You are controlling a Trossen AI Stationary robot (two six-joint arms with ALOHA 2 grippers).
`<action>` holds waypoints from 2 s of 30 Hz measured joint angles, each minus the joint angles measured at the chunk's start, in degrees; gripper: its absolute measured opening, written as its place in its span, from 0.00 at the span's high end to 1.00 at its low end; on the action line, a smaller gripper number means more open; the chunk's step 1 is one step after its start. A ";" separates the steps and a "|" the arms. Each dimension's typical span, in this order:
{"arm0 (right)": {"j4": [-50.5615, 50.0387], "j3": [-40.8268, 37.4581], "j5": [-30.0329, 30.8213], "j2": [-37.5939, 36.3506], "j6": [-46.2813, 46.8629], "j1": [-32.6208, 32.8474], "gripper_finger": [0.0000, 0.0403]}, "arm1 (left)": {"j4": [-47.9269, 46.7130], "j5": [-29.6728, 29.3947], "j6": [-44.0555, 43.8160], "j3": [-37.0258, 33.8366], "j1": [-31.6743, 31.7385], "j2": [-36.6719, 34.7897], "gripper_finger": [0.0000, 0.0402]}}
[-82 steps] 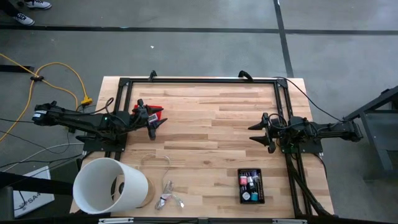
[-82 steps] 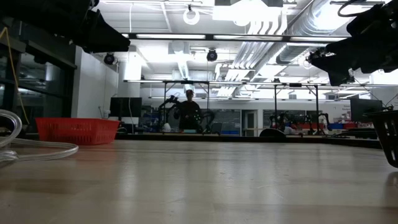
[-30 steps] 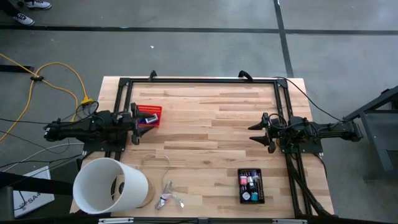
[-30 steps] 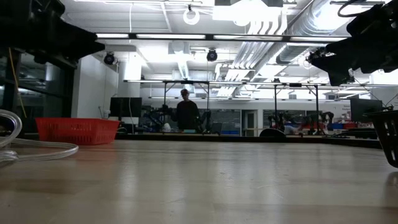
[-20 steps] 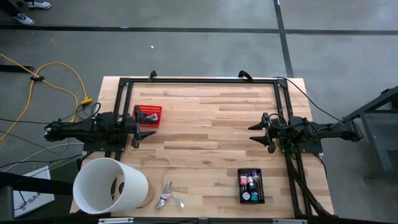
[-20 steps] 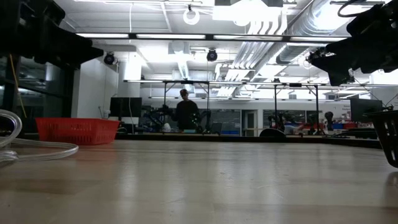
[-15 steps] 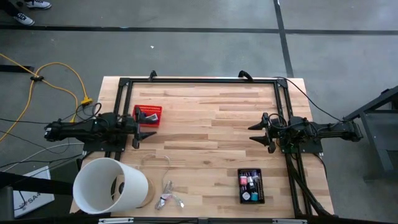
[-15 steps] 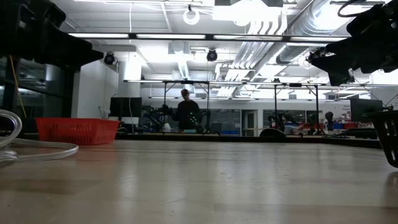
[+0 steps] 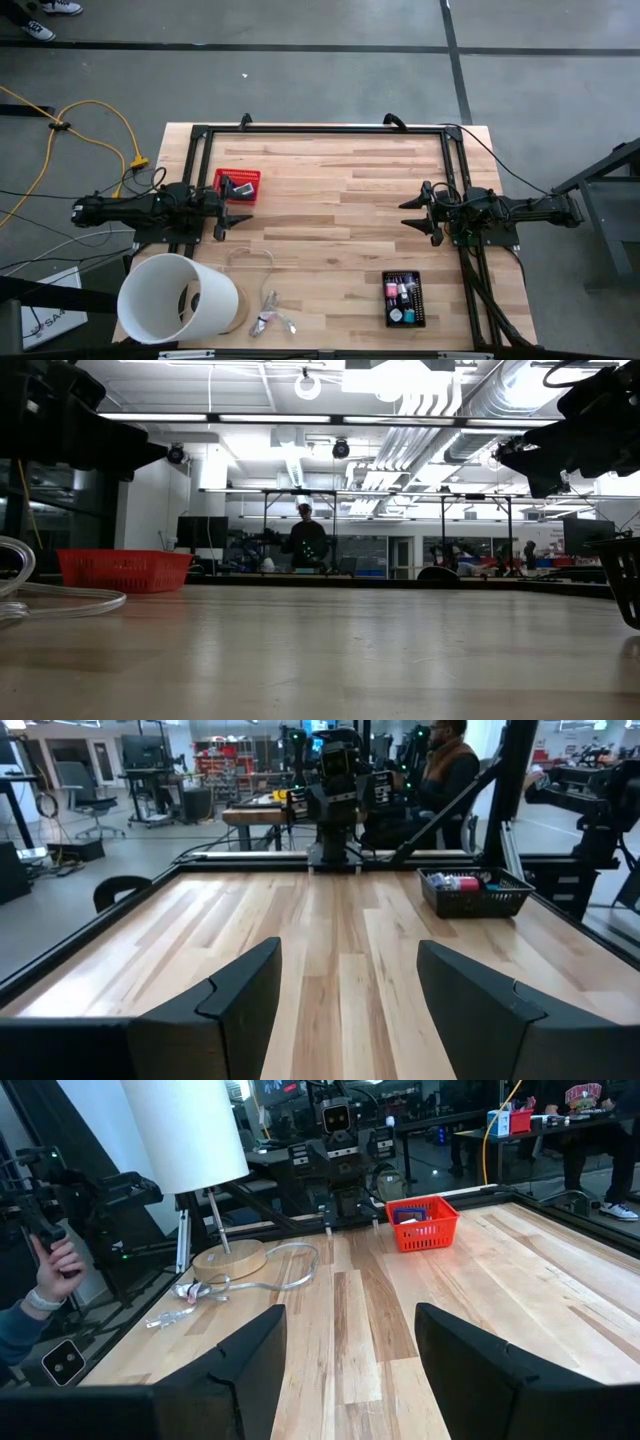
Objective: Pick & Place Office items
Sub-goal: Return to Home Position
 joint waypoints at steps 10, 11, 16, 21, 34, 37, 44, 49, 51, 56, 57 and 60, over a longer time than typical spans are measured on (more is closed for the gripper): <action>0.00 0.00 0.00 -0.01 -0.01 0.00 0.48 | -0.41 0.76 0.89 -0.19 0.02 0.47 0.43; 0.00 -0.01 0.00 -0.01 -0.01 0.00 0.48 | -0.43 0.76 1.02 -0.21 0.02 0.56 0.43; 0.00 -0.02 0.00 -0.01 -0.01 0.00 0.48 | -0.53 0.83 0.83 -0.27 0.04 0.55 0.43; 0.00 0.00 0.00 -0.01 0.00 0.00 0.48 | -0.61 0.92 0.83 -0.32 0.04 0.55 0.43; 0.00 0.00 0.00 -0.01 -0.01 0.00 0.48 | -0.80 0.96 1.33 -0.36 0.04 0.55 0.43; 0.00 0.00 0.00 -0.01 -0.01 0.00 0.48 | -0.65 0.96 1.33 -0.36 0.04 0.55 0.43; 0.00 0.00 -0.01 0.00 0.00 0.00 0.48 | -0.23 0.96 1.33 -0.41 0.04 0.55 0.43; 0.00 0.00 -0.01 -0.01 -0.01 0.00 0.48 | 0.28 0.96 1.33 -0.41 0.04 0.55 0.43; 0.00 0.00 -0.02 -0.01 0.01 0.00 0.48 | 0.36 0.96 1.29 -0.41 0.04 0.55 0.43; 0.00 -0.01 -0.01 -0.01 0.00 0.00 0.48 | 0.53 0.96 1.27 -0.41 0.04 0.55 0.43; 0.00 0.00 -0.01 -0.01 0.00 0.00 0.48 | 0.55 0.96 1.27 -0.41 0.04 0.55 0.43; 0.00 0.00 -0.02 -0.01 -0.01 0.00 0.48 | 0.63 0.96 1.25 -0.41 0.04 0.55 0.43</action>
